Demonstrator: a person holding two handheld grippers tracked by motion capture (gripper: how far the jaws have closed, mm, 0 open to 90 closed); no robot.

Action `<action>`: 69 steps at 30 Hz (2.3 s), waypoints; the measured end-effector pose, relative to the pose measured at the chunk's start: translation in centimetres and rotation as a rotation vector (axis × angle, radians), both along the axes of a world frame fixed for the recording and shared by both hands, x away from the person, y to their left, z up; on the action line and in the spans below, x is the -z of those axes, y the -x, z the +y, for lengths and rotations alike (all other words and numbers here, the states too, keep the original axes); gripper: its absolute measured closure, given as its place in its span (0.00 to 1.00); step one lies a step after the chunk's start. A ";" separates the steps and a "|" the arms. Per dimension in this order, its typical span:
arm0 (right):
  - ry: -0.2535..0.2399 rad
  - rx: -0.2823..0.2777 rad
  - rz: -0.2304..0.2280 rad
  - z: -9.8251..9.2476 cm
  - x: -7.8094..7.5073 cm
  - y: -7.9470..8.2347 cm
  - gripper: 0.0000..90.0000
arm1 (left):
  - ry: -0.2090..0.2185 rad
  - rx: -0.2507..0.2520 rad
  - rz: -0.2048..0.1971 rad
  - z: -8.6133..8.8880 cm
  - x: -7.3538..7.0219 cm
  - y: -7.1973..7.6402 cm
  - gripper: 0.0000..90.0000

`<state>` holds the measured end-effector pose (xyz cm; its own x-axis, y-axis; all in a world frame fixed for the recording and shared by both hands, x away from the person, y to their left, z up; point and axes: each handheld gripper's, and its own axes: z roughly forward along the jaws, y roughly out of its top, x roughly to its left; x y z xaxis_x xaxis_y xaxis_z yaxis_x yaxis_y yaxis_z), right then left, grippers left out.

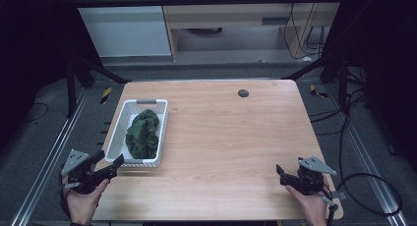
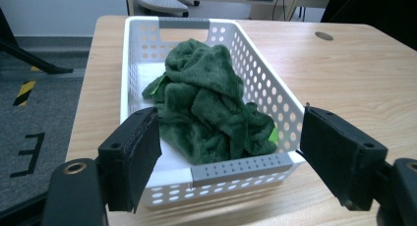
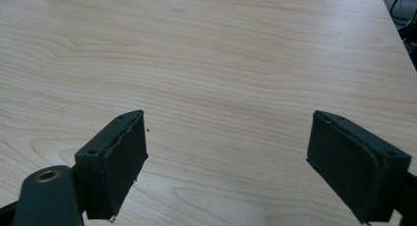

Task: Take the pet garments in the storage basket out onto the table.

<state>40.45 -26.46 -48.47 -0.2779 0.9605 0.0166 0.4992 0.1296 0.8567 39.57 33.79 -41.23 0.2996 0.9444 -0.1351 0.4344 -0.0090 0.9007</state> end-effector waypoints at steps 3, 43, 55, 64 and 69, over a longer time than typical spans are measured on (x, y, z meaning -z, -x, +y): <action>0.001 -0.001 -0.004 0.0 0.0 0.0 0.17 | -0.006 0.005 -0.005 -0.1 -0.4 -0.3 0.25; -0.003 -0.017 0.005 0.0 0.0 -0.1 0.15 | -0.077 0.019 0.001 -2.4 -3.9 -5.5 0.24; -0.003 -0.020 0.015 0.2 0.0 -0.1 0.14 | -0.113 0.040 0.031 -3.5 -4.0 -7.6 0.23; 0.010 -0.022 0.010 0.3 0.1 -0.2 0.14 | -0.136 0.038 0.066 -3.7 -3.9 -9.2 0.22; 0.012 -0.024 0.012 0.2 0.1 -0.2 0.14 | -0.152 0.041 0.078 -4.0 -3.9 -10.0 0.22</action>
<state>40.66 -26.21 -48.55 -0.3008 0.9536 0.0084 0.5059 0.1521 0.8491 49.62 29.76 -37.31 0.3324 0.9430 -0.0159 0.4997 -0.1618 0.8509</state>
